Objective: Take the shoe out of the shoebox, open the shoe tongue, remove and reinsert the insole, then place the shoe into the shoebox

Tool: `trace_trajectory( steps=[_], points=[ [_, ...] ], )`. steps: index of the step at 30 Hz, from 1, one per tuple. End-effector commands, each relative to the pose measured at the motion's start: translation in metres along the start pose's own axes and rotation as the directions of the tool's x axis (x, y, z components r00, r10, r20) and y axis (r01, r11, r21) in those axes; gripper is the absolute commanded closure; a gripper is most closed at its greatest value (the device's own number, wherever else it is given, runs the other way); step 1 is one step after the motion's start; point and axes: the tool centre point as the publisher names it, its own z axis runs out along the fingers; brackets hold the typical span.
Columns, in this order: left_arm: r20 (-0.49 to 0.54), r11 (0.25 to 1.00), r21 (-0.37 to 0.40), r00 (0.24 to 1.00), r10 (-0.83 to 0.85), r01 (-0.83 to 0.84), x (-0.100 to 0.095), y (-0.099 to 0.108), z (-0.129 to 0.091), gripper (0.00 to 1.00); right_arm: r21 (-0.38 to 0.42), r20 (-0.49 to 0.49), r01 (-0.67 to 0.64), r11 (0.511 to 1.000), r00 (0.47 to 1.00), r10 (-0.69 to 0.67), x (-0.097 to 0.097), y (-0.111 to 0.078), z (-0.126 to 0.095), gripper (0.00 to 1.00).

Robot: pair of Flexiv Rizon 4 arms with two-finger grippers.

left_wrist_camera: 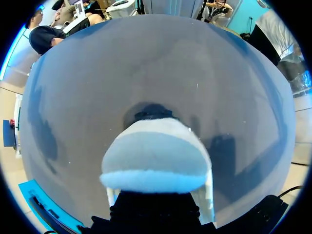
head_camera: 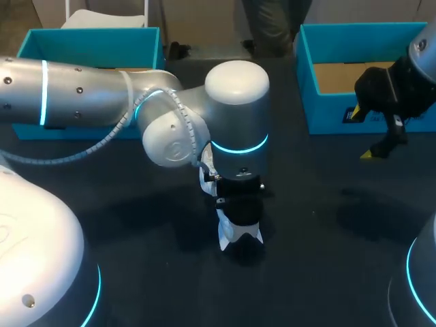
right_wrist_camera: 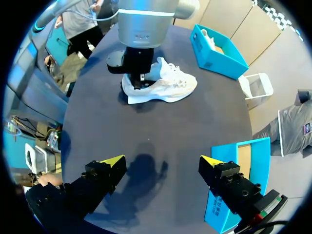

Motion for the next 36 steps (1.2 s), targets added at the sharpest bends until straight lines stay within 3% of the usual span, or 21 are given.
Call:
trace_trajectory(
  steps=[1,7,15,17,19,20,21,23,28,36],
  points=[
    [0.024,1.0,-0.031,1.0,0.0,0.001,0.006,0.003,-0.021,1.0,0.003,0.0,-0.001,1.0,1.0,0.001,0.0,0.0,0.001,0.0],
    [0.057,0.99,-0.143,0.998,-0.001,0.009,0.011,0.012,-0.044,1.0,0.003,0.0,-0.001,1.0,1.0,0.001,0.0,0.0,0.001,0.0],
    [0.086,0.947,-0.315,0.995,-0.041,0.066,0.014,0.032,-0.054,1.0,0.003,0.0,-0.001,1.0,1.0,0.001,0.0,0.0,0.001,0.0],
    [0.085,0.944,-0.322,0.995,-0.054,0.079,0.015,0.038,-0.056,1.0,0.003,0.0,-0.001,1.0,1.0,0.001,0.0,0.0,0.001,0.0],
    [0.084,0.945,-0.316,0.994,-0.064,0.087,0.015,0.043,-0.059,0.75,0.003,0.0,-0.001,1.0,1.0,0.001,0.0,0.0,0.001,0.0],
    [0.087,0.942,-0.321,0.994,-0.072,0.096,0.016,0.044,-0.06,0.72,0.003,0.0,-0.001,1.0,1.0,0.001,0.0,0.0,0.001,0.0],
    [0.087,0.94,-0.326,0.994,-0.073,0.098,0.017,0.046,-0.061,0.54,0.003,0.0,-0.001,1.0,1.0,0.001,0.0,0.0,0.001,0.0],
    [0.084,0.942,-0.321,0.993,-0.077,0.1,0.018,0.048,-0.063,0.46,0.003,0.0,-0.001,1.0,1.0,0.001,0.0,0.0,0.001,0.0],
    [0.065,0.941,-0.327,0.995,-0.072,0.089,0.02,0.047,-0.067,0.0,0.003,0.0,-0.001,1.0,1.0,0.001,0.0,0.0,0.001,0.0],
    [0.0,0.941,-0.337,0.999,-0.032,0.03,0.022,0.041,-0.068,0.0,0.003,0.0,-0.001,1.0,1.0,0.001,0.0,0.0,0.001,0.0]
  ],
)
